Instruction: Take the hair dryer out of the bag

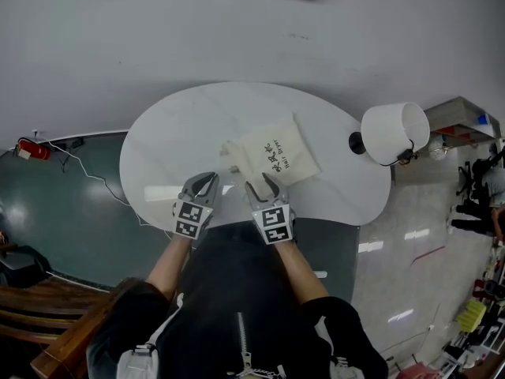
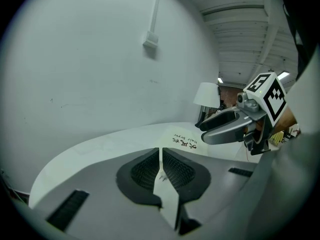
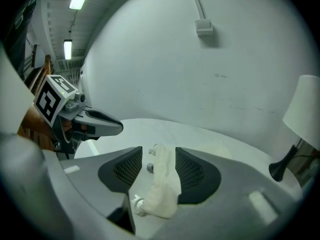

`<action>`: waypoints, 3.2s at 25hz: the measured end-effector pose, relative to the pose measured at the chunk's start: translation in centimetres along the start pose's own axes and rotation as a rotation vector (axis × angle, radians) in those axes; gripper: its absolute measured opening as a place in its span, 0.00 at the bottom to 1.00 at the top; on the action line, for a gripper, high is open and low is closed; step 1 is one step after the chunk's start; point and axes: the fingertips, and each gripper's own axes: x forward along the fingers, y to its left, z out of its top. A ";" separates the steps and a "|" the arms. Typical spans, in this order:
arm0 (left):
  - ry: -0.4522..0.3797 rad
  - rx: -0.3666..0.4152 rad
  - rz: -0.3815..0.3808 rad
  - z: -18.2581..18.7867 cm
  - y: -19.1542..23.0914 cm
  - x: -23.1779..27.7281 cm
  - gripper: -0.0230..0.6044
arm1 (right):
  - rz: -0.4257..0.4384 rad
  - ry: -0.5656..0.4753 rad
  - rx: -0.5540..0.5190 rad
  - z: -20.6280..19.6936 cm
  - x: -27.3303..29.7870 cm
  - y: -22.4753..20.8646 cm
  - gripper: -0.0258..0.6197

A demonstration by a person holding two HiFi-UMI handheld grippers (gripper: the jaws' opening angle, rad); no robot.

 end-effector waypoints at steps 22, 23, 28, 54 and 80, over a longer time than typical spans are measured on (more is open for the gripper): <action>0.023 -0.070 0.068 -2.1 3.6 -1.6 0.08 | 0.031 0.264 -0.179 -6.3 8.0 -0.2 0.42; 0.023 -0.074 0.073 -2.1 3.8 -1.7 0.08 | 0.030 0.276 -0.194 -6.6 8.3 -0.2 0.43; 0.026 -0.089 0.089 -2.4 4.4 -2.1 0.08 | 0.013 0.328 -0.260 -7.7 9.5 -0.1 0.47; 0.075 -0.008 -0.014 -3.4 2.7 0.1 0.08 | -0.048 0.400 -0.245 -7.7 9.0 -2.2 0.23; 0.083 0.107 -0.174 -1.4 -2.5 5.0 0.18 | 0.010 0.313 -0.109 -3.5 5.9 -4.0 0.16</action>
